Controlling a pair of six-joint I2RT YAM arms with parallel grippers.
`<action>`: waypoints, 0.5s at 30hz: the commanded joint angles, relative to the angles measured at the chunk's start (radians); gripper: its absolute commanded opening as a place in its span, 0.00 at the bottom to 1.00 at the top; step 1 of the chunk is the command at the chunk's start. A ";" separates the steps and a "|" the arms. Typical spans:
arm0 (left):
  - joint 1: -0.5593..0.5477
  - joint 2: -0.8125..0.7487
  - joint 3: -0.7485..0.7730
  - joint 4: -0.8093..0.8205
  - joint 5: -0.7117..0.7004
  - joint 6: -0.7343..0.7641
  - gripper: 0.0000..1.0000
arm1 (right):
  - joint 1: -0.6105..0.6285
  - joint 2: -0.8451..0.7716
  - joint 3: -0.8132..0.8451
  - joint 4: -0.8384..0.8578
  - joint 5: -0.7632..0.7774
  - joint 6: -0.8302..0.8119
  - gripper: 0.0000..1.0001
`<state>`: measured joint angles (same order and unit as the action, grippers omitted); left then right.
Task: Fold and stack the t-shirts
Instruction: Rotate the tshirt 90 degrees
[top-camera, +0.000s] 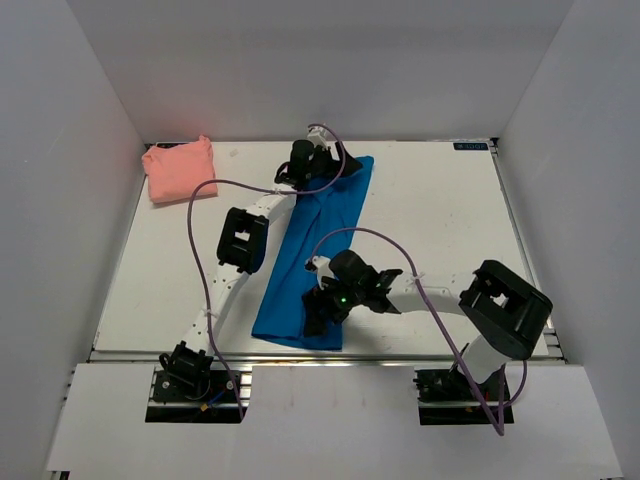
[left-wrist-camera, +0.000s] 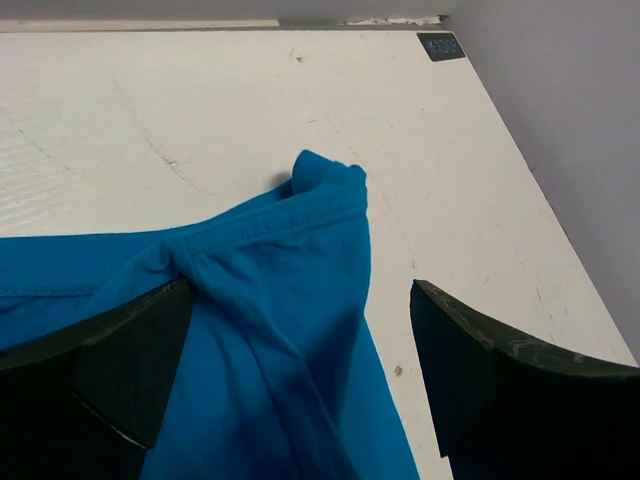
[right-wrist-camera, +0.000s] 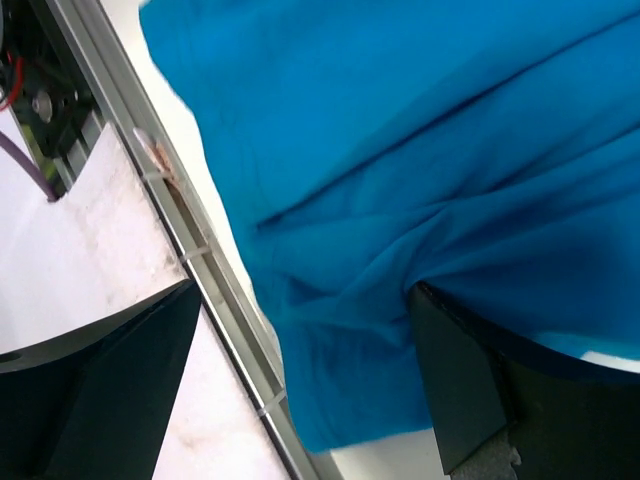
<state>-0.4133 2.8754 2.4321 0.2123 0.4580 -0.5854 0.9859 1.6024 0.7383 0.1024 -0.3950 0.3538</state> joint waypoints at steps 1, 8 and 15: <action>-0.005 0.016 -0.037 -0.093 -0.082 -0.017 1.00 | 0.036 -0.004 -0.007 -0.156 -0.010 -0.009 0.90; -0.005 -0.088 -0.033 -0.178 -0.349 0.063 1.00 | 0.066 -0.070 0.029 -0.243 0.060 -0.009 0.90; 0.019 -0.149 -0.011 -0.322 -0.651 0.098 1.00 | 0.066 -0.231 0.023 -0.418 0.294 0.083 0.90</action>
<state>-0.4358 2.8098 2.4191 0.0364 -0.0078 -0.5213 1.0454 1.4342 0.7555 -0.1841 -0.2203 0.3840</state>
